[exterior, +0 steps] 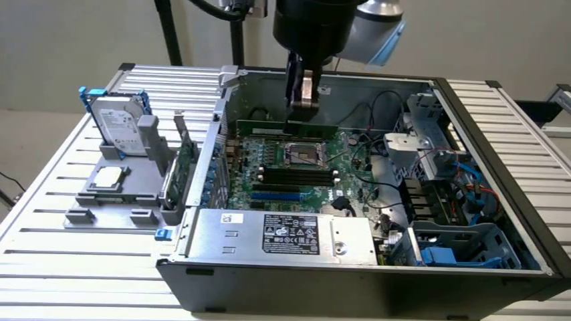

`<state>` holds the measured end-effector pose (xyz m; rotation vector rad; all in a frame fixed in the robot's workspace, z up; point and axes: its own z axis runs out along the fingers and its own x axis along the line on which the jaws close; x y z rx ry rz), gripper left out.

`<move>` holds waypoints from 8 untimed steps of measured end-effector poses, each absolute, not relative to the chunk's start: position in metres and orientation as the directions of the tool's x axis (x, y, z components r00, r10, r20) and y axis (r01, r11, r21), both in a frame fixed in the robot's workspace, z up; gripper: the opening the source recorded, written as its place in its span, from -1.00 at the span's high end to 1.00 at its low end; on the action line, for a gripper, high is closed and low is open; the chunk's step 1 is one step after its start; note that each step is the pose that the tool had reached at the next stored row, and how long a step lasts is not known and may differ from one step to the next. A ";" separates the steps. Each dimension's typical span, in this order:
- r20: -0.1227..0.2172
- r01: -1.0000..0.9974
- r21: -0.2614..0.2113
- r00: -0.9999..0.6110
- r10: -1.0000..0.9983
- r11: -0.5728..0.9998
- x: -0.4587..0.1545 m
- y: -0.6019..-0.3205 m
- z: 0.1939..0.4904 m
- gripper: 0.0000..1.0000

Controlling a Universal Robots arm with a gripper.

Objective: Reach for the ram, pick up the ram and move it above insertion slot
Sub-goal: 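Pick up the ram and move it above insertion slot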

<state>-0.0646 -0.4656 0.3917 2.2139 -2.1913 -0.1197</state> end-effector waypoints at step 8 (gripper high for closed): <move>-0.035 -0.997 0.071 0.005 -0.999 -0.007 -0.057 -0.443 0.392 0.73</move>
